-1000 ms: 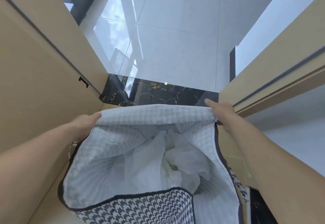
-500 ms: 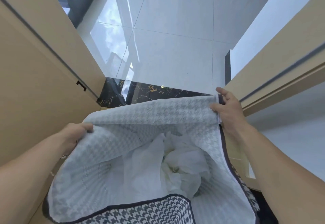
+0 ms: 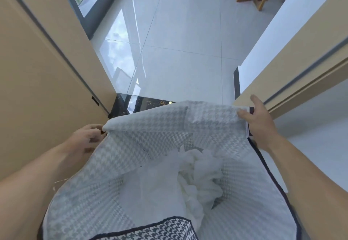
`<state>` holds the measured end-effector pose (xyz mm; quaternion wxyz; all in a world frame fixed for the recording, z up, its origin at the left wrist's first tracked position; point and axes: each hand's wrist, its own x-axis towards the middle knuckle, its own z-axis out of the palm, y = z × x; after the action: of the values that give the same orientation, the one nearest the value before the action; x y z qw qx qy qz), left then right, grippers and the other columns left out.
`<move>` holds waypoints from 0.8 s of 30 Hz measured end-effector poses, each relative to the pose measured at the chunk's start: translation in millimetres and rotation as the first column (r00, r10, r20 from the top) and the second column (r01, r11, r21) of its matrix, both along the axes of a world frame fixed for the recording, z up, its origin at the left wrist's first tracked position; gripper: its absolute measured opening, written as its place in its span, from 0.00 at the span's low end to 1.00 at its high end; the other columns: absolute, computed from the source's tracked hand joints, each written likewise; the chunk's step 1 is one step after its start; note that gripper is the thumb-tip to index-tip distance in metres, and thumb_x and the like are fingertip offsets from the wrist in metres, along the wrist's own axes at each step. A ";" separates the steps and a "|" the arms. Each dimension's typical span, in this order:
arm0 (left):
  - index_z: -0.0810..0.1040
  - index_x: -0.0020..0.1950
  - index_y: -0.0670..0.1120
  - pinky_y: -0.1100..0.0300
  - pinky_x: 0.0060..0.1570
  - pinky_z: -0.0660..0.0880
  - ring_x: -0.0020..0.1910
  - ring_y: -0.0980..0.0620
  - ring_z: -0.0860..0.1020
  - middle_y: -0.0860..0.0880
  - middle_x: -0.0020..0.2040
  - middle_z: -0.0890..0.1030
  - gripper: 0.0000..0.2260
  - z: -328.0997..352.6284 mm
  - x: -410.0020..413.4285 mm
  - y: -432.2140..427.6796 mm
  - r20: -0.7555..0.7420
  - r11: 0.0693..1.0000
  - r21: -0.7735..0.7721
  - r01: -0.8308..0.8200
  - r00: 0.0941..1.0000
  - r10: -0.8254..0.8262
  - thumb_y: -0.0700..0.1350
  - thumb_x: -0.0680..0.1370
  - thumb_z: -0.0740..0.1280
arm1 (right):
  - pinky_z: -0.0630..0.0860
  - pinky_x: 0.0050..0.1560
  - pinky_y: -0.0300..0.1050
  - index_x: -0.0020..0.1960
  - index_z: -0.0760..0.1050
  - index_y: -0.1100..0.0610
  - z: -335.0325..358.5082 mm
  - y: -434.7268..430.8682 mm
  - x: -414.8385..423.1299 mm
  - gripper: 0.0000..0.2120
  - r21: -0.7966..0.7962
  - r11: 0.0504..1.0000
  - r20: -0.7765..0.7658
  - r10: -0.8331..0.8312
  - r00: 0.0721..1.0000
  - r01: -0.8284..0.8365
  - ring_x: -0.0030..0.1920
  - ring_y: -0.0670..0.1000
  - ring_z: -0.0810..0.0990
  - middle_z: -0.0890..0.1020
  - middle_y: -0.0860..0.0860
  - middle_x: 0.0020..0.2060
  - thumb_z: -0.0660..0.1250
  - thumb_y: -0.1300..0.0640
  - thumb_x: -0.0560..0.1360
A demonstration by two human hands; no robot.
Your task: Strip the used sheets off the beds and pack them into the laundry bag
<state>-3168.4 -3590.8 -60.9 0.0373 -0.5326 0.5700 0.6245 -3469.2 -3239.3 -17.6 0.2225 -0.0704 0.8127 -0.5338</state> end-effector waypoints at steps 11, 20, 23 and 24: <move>0.73 0.45 0.46 0.64 0.23 0.61 0.24 0.53 0.64 0.49 0.33 0.71 0.12 -8.7 17.6 0.6 -0.008 0.971 0.131 -0.202 0.979 0.205 0.55 0.79 0.66 | 0.79 0.57 0.61 0.64 0.75 0.57 7.9 22.1 33.0 0.19 -0.250 0.963 0.249 -0.039 0.968 0.103 0.60 0.63 0.81 0.81 0.59 0.58 0.68 0.66 0.74; 0.77 0.43 0.43 0.61 0.27 0.66 0.31 0.49 0.67 0.44 0.35 0.72 0.07 -12.5 8.4 4.8 0.143 0.997 -0.062 -0.045 0.988 0.053 0.33 0.77 0.65 | 0.79 0.32 0.44 0.43 0.76 0.58 15.7 34.5 45.9 0.11 -0.167 0.983 0.301 -0.028 0.953 0.082 0.37 0.52 0.84 0.83 0.52 0.36 0.62 0.57 0.82; 0.73 0.39 0.41 0.61 0.26 0.66 0.30 0.49 0.67 0.43 0.36 0.71 0.10 -9.6 3.0 3.6 0.149 0.990 -0.143 0.002 0.989 0.019 0.30 0.78 0.62 | 0.81 0.56 0.59 0.57 0.81 0.60 15.7 34.9 48.0 0.12 -0.175 0.980 0.292 -0.041 0.955 0.096 0.55 0.60 0.84 0.85 0.58 0.53 0.63 0.54 0.83; 0.73 0.39 0.40 0.60 0.27 0.67 0.29 0.49 0.68 0.43 0.35 0.70 0.10 -8.6 1.0 4.1 0.136 0.988 -0.157 -0.013 0.990 0.035 0.30 0.78 0.61 | 0.78 0.61 0.60 0.60 0.81 0.59 16.9 34.4 48.0 0.12 -0.166 0.980 0.272 -0.064 0.960 0.113 0.58 0.60 0.83 0.85 0.58 0.56 0.63 0.55 0.82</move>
<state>-3167.3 -3586.7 -69.6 0.0276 -0.5828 0.6066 0.5400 -3421.2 -3205.0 -0.7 0.2981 0.0185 0.7263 -0.6191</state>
